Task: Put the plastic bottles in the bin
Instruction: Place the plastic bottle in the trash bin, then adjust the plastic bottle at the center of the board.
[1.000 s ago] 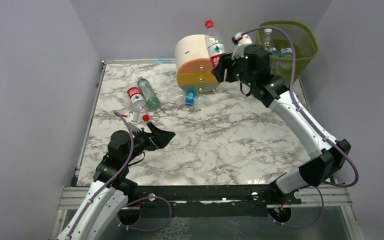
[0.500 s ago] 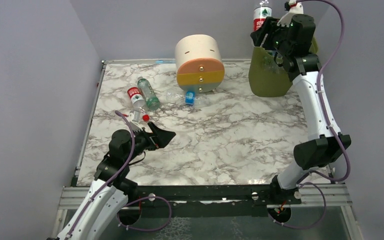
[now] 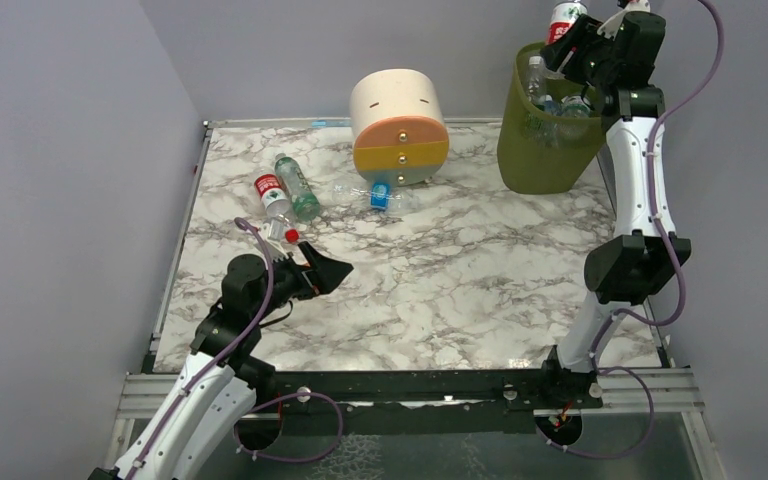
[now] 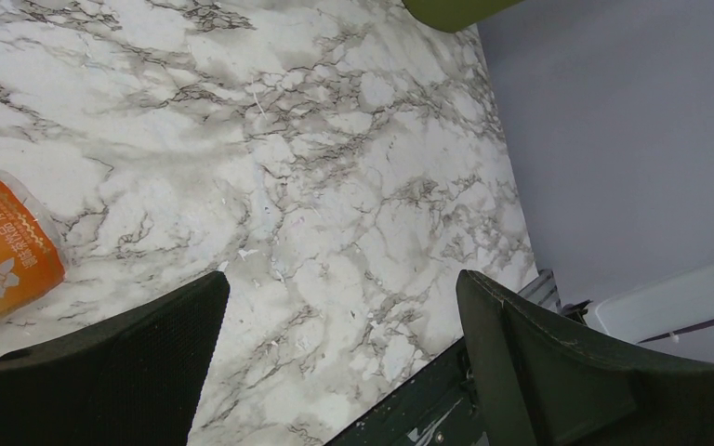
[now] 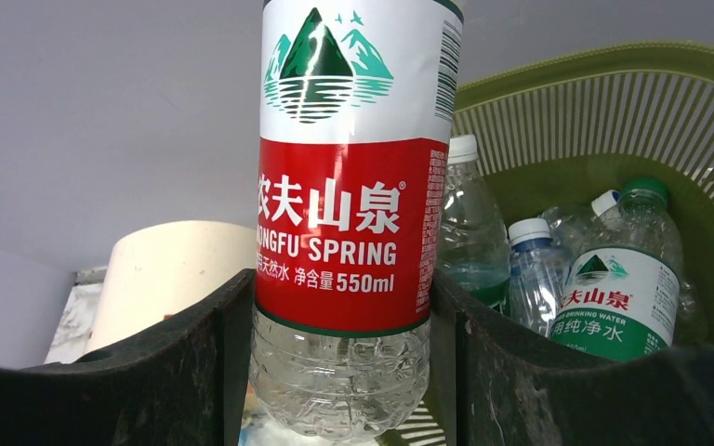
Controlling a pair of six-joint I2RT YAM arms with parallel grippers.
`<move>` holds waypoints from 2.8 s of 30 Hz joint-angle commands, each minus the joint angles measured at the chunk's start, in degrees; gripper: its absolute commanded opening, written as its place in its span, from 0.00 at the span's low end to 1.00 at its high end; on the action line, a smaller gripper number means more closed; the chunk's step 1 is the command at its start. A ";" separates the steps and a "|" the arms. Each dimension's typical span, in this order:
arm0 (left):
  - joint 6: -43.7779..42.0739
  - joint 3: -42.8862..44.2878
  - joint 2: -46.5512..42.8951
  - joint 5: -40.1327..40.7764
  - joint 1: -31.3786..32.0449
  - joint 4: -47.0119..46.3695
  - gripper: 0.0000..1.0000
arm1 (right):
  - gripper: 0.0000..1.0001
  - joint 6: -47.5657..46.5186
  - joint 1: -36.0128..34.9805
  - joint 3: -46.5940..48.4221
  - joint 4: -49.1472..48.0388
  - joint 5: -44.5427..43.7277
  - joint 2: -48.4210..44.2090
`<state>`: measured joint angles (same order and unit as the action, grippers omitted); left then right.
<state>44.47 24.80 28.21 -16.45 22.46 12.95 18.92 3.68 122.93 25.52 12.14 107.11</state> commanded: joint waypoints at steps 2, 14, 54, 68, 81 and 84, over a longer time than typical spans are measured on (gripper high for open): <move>-0.97 2.45 0.00 -1.21 -0.29 -0.68 0.99 | 0.55 2.68 1.64 4.67 1.47 1.33 3.34; -0.61 2.18 -1.23 -1.22 -0.32 0.09 0.99 | 0.56 4.93 2.94 3.09 0.25 1.42 6.84; -0.35 1.94 -1.27 -1.03 -0.31 0.34 0.99 | 0.95 1.51 -9.42 -21.90 -4.45 1.92 -16.87; -0.35 1.91 -0.73 -1.02 -0.32 0.00 0.99 | 0.94 -6.28 -28.20 -43.20 -17.39 5.10 -20.30; 0.44 0.28 -2.67 -0.80 -0.31 0.39 0.99 | 0.94 -10.26 -31.68 -46.09 -24.55 3.88 -8.88; 0.53 0.14 -2.98 -0.69 -0.37 0.65 0.99 | 0.94 -9.56 -31.98 -46.18 -26.25 3.41 -6.88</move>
<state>44.62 25.39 26.17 -16.49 22.46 13.17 10.20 -27.44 76.82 3.90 16.16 98.41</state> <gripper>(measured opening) 0.989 0.942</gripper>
